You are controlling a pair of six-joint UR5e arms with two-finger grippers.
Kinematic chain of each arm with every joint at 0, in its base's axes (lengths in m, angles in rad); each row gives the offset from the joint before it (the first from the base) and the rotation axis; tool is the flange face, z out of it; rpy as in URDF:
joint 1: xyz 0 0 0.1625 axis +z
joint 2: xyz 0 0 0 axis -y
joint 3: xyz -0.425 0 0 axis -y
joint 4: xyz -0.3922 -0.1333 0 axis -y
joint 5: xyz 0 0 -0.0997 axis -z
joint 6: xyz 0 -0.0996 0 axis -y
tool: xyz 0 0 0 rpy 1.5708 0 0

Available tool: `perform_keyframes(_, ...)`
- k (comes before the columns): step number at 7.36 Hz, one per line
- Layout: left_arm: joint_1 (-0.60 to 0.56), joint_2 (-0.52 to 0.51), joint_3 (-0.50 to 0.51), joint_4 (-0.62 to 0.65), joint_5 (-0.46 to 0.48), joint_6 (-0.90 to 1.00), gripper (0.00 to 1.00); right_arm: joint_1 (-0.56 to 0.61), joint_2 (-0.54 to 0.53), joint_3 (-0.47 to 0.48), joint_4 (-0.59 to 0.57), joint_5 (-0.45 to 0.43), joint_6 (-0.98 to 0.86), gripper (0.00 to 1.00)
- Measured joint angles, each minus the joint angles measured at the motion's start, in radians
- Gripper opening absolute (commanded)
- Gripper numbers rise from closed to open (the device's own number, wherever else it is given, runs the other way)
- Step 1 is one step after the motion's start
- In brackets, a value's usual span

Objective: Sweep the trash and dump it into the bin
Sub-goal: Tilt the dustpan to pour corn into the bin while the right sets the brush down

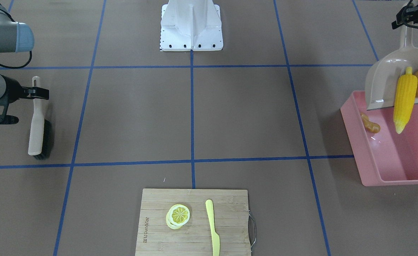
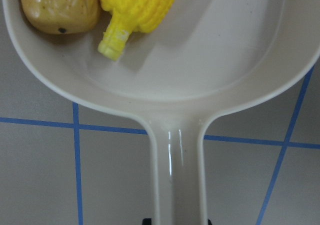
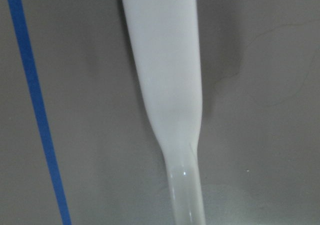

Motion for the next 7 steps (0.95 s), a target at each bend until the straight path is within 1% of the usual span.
perform_keyframes(1,-0.018,-0.041,0.003,0.064,0.012,0.021,0.0,0.049,0.002,0.0,0.002,-0.014,-0.011,1.0)
perform_keyframes(2,-0.034,-0.092,0.01,0.145,0.027,0.057,0.0,0.097,0.002,-0.002,0.005,-0.045,-0.055,1.0)
perform_keyframes(4,-0.056,-0.195,0.055,0.312,0.04,0.17,0.0,0.196,0.001,-0.007,0.006,-0.125,-0.194,1.0)
perform_keyframes(5,-0.061,-0.216,0.068,0.359,0.039,0.208,0.0,0.254,-0.009,-0.009,0.007,-0.14,-0.242,1.0)
perform_keyframes(7,-0.062,-0.224,0.077,0.409,0.035,0.261,0.0,0.376,-0.061,-0.011,0.007,-0.148,-0.391,1.0)
